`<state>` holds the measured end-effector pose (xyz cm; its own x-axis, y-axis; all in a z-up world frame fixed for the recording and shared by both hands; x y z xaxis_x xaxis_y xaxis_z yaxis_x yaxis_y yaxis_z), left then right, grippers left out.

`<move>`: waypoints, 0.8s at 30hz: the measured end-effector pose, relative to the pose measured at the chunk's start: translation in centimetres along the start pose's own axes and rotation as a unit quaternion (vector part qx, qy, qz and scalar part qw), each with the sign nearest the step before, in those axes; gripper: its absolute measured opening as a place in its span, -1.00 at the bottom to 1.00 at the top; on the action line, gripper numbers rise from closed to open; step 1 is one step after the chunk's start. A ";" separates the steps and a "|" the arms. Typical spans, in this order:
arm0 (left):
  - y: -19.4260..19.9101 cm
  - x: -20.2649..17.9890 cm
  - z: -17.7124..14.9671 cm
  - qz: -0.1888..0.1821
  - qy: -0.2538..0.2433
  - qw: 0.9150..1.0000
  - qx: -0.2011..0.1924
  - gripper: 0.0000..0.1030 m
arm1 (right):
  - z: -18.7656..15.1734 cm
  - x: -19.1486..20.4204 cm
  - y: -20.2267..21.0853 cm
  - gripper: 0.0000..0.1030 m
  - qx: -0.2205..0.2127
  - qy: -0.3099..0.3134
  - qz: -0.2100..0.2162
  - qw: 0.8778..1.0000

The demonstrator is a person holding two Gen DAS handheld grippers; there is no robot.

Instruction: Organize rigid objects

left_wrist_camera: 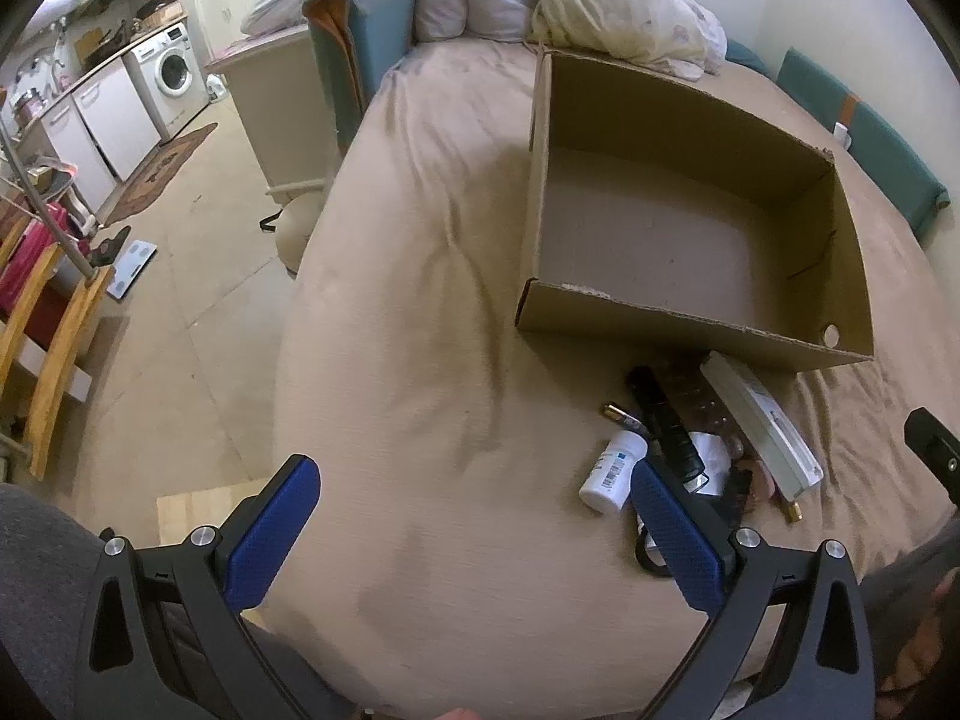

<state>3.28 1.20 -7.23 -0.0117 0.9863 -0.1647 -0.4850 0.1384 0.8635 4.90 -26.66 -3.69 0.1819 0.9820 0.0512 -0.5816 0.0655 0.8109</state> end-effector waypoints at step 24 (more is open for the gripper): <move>-8.3 -3.9 1.0 -0.071 -0.083 0.972 0.208 0.42 | 0.0 -0.9 -0.8 1.00 0.024 -0.025 0.008 0.999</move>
<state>8.22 -3.66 -13.29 0.1877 0.9507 -0.2467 -0.0759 0.2645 0.9614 5.21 -27.62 -4.41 0.2127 0.9728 0.0919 -0.5463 0.0404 0.8366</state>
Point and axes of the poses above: each gripper's, at about its wrist camera, not at the fingertips, and y roughly against the way its jaws point, x to its left, z to its top, the point moved 7 cm from there along -y, roughly the way its jaws point, and after that the axes turned 11 degrees about -z, right-handed, at the moved point
